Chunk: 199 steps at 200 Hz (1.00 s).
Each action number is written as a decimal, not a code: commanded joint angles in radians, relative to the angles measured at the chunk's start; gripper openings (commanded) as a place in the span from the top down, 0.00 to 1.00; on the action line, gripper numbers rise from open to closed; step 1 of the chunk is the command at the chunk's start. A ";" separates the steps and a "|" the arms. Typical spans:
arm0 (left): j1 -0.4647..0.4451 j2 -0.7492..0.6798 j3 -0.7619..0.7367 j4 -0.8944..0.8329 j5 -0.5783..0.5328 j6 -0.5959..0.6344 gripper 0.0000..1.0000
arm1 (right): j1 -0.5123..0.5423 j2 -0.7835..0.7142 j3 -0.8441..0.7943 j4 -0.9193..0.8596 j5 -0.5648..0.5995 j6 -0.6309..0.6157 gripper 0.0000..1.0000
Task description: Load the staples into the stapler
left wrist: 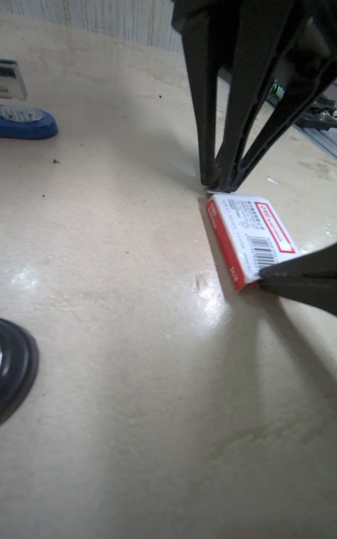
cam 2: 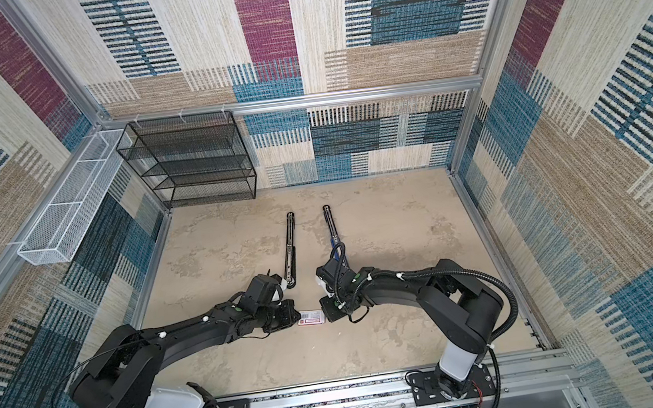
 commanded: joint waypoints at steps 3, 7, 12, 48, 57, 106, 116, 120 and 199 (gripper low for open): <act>0.001 0.004 -0.002 -0.012 -0.013 -0.004 1.00 | -0.001 -0.011 0.016 -0.068 0.044 0.006 0.76; 0.001 0.006 -0.001 -0.011 -0.012 -0.003 1.00 | -0.001 -0.014 0.022 -0.067 0.037 0.008 0.75; 0.001 0.006 -0.001 -0.013 -0.012 -0.003 1.00 | -0.001 -0.019 0.028 -0.063 0.027 0.012 0.75; 0.001 0.006 -0.001 -0.012 -0.011 -0.001 1.00 | 0.001 -0.035 0.043 -0.023 -0.040 0.023 0.65; 0.001 0.009 -0.001 -0.008 -0.009 -0.001 1.00 | 0.000 -0.028 0.047 -0.021 -0.047 0.023 0.64; 0.001 0.012 0.002 -0.008 -0.010 -0.001 1.00 | 0.010 0.013 0.054 -0.025 -0.052 0.018 0.64; 0.001 0.012 0.001 -0.009 -0.011 0.000 1.00 | 0.010 0.021 0.051 -0.035 -0.039 0.015 0.66; 0.001 0.012 0.001 -0.009 -0.011 -0.002 1.00 | 0.010 0.023 0.049 -0.041 -0.032 0.014 0.67; 0.001 0.012 -0.004 -0.004 -0.011 -0.003 1.00 | 0.010 0.033 0.039 -0.137 0.136 -0.028 0.77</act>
